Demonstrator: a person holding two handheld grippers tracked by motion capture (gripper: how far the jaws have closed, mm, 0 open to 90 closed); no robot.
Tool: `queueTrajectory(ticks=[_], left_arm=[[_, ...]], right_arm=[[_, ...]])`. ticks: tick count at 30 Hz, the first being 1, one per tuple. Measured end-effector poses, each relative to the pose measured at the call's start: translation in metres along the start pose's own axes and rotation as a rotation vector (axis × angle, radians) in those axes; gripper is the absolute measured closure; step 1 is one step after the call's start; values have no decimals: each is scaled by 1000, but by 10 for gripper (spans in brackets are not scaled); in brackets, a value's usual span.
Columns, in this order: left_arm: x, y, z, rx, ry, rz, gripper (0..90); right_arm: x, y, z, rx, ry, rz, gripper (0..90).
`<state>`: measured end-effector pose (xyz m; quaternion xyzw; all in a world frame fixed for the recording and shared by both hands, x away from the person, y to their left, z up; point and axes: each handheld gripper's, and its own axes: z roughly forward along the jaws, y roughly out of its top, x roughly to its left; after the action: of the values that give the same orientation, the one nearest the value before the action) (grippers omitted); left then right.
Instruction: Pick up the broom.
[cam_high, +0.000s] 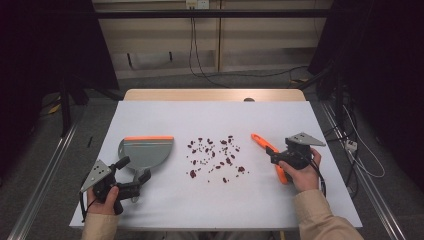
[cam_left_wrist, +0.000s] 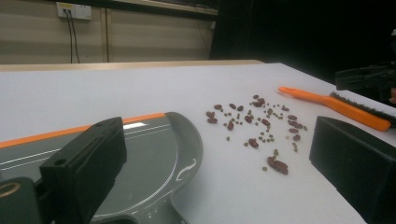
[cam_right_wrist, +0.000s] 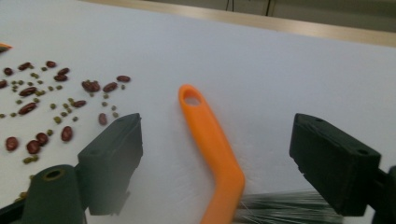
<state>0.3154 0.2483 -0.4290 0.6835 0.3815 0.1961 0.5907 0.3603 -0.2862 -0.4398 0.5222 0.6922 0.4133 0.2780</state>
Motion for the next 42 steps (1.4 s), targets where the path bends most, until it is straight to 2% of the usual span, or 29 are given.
queueTrajectory(ticks=[2,3,4,8,10,12,13,14,18,20,23,27,30,31,33,36,39,42], left_arm=[[0,0,0,0,0,-1,37],[1,0,0,0,0,1,37],[1,0,0,0,0,1,37],[1,0,0,1,-2,0,37],[1,0,0,-1,-3,-5,37],[1,0,0,1,-3,-3,37],[1,-1,0,1,-3,-4,37],[1,-1,0,1,-4,-3,37],[1,-1,0,5,-5,-3,37],[1,-1,1,6,-6,-3,37],[0,-1,1,7,-8,-5,37],[1,-1,1,8,-5,-4,37],[1,-1,1,8,-6,-4,37],[1,-1,1,7,-7,-1,37],[1,-1,1,7,-6,-2,37],[0,-1,2,6,-7,-4,37],[0,-1,3,8,-10,-2,37],[0,0,3,11,-13,5,37]], right_arm=[[-3,-1,5,30,2,14,244],[-5,0,8,61,2,17,329],[-5,0,8,61,2,17,329],[-8,4,12,101,11,-3,439],[-10,4,15,125,2,-11,466],[-12,4,18,150,11,-7,479],[-13,3,20,170,31,-9,511],[-13,3,20,170,31,-9,511],[-12,1,25,230,62,-27,547],[-11,0,26,239,55,-40,562],[-12,-1,30,284,56,-28,567],[-12,0,30,299,58,-11,585],[-10,0,30,312,57,-28,632],[-11,1,29,318,73,-7,661],[-11,1,29,324,77,8,660],[-7,4,30,351,64,-32,661],[-5,7,33,378,53,-49,656],[-8,7,35,389,69,-30,657]])
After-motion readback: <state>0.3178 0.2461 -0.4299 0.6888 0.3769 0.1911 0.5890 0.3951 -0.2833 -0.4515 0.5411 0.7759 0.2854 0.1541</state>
